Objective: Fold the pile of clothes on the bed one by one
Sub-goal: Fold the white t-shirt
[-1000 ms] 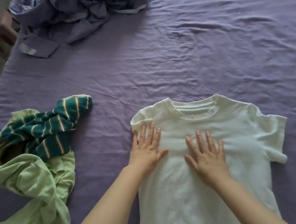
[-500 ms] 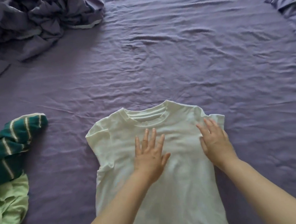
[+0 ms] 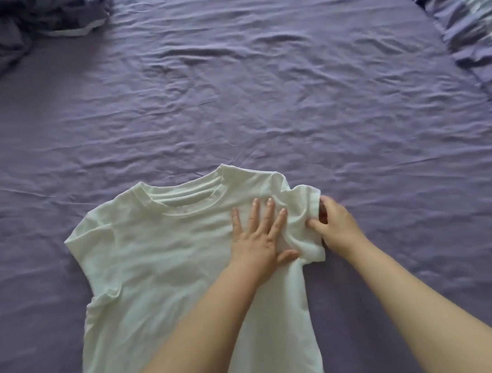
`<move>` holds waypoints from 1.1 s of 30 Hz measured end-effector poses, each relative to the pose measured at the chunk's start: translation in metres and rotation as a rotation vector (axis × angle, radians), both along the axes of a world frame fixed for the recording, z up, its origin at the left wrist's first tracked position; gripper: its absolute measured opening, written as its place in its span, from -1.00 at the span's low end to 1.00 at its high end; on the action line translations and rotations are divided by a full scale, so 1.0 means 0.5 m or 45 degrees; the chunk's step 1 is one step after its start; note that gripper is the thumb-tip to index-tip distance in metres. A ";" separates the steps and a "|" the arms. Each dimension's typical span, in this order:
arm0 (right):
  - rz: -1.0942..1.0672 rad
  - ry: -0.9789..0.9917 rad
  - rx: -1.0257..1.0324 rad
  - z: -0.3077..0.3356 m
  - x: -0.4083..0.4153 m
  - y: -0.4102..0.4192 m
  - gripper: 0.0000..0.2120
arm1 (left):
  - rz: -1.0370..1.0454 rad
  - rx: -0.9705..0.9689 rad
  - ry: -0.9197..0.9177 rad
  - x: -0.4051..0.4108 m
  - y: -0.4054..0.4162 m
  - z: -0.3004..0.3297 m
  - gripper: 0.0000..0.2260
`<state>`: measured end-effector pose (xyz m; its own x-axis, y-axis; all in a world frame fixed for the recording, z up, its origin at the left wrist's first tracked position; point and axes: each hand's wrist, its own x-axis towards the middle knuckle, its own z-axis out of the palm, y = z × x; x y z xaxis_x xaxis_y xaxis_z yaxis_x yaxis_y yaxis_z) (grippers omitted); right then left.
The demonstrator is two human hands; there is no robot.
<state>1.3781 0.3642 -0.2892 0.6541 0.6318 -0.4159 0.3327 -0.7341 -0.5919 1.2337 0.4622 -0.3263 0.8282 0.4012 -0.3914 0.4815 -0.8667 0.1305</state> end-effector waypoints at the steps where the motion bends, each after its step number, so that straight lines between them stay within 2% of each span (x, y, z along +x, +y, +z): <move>1: -0.010 -0.029 0.016 0.001 -0.002 -0.004 -0.79 | 0.008 0.007 0.006 0.005 0.002 0.001 -0.18; 2: -0.020 -0.052 0.041 0.001 -0.004 -0.006 -0.87 | 0.015 0.012 0.013 0.011 0.004 0.003 -0.13; 5: -0.152 -0.012 0.149 0.011 -0.019 -0.006 -0.87 | 0.039 0.001 0.046 0.024 0.019 0.012 0.00; 8: -0.168 -0.052 0.064 0.018 -0.041 -0.007 -0.88 | 0.079 -0.030 0.096 0.029 0.024 0.029 0.04; 10: -0.143 -0.132 0.070 0.024 -0.058 -0.014 -0.91 | 0.170 -0.097 0.091 0.025 0.018 0.042 0.00; 13: -0.175 -0.157 0.127 0.041 -0.078 -0.005 -0.85 | 0.304 -0.158 0.002 -0.008 0.008 0.057 -0.24; 16: 0.001 -0.083 0.164 0.056 -0.102 0.031 -0.66 | 0.334 -0.078 -0.023 -0.065 0.017 0.061 -0.42; 18: 0.175 -0.084 0.130 0.056 -0.124 0.050 -0.64 | 0.371 -0.039 0.009 -0.107 0.030 0.059 -0.45; 20: 0.263 -0.279 0.039 0.044 -0.141 0.059 -0.68 | 0.423 -0.023 0.054 -0.147 0.041 0.050 -0.45; 22: 0.404 -0.508 -0.122 0.020 -0.150 0.060 -0.63 | 0.423 0.000 0.098 -0.184 0.044 0.035 -0.41; 25: 0.678 -0.519 -0.372 -0.029 -0.164 0.050 -0.45 | 0.390 0.003 0.085 -0.222 0.039 0.009 -0.36; 29: 0.760 -0.578 -0.467 -0.073 -0.167 0.043 -0.41 | 0.346 0.018 0.069 -0.236 0.037 -0.013 -0.39; 33: 0.716 -0.642 -0.476 -0.054 -0.184 0.040 -0.40 | 0.343 0.017 0.072 -0.227 0.039 -0.007 -0.38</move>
<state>1.2861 0.3840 -0.3160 0.4467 0.7977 -0.4051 0.8668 -0.4981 -0.0249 1.1201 0.4818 -0.3297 0.6678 0.6094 -0.4273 0.7011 -0.7078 0.0863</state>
